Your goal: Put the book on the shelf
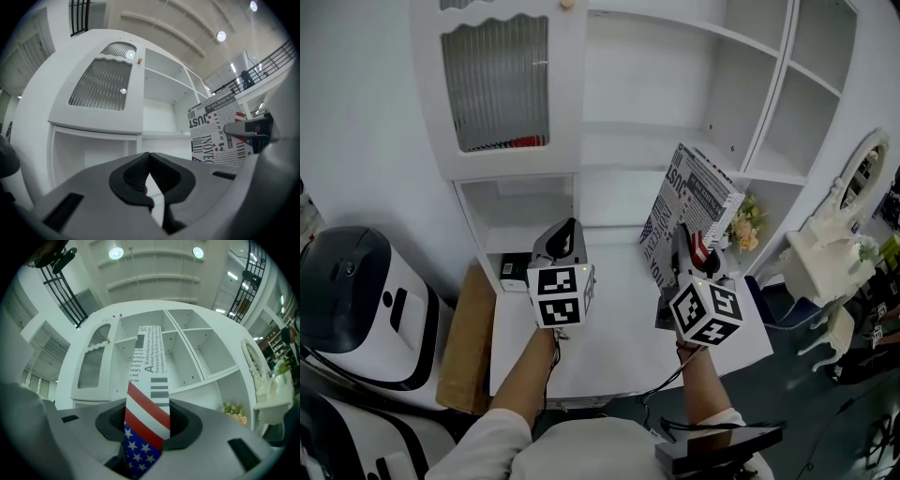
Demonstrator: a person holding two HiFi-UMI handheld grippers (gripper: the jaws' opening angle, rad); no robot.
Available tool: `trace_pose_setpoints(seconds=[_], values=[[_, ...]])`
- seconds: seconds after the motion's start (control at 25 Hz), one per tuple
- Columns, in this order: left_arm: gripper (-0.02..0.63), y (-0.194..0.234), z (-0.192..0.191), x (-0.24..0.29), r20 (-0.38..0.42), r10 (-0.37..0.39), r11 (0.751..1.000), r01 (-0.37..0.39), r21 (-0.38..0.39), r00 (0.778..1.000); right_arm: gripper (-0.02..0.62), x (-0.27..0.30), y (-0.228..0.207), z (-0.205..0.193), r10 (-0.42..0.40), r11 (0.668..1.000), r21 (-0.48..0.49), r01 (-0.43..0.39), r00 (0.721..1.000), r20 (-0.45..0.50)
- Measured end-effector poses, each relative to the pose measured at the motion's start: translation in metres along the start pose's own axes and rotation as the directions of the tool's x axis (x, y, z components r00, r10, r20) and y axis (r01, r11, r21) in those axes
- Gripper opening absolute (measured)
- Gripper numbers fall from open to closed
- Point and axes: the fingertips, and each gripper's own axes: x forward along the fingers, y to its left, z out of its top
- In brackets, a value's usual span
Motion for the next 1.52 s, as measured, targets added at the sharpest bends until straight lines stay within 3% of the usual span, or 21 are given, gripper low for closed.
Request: trace_pose_setpoints(seconds=[0.56,1.08,1.52], values=[[0.008,0.022,0.036,0.009,-0.010,-0.019,0.994,0.019,0.111,1.000,0.170,0.016,0.026,0.024,0.001,0.998,-0.057,-0.003,0.999,-0.032],[0.008,0.005,0.069,0.023,0.034,-0.081,0.995,0.078,0.059,0.996,0.170,0.023,0.042,0.077,0.009,0.992,-0.126,-0.009,1.000,0.000],[0.008,0.004,0.100,0.024,0.071,-0.079,0.992,0.072,0.107,0.994,0.170,0.027,0.058,0.101,0.045,0.993,-0.108,-0.040,0.998,0.044]])
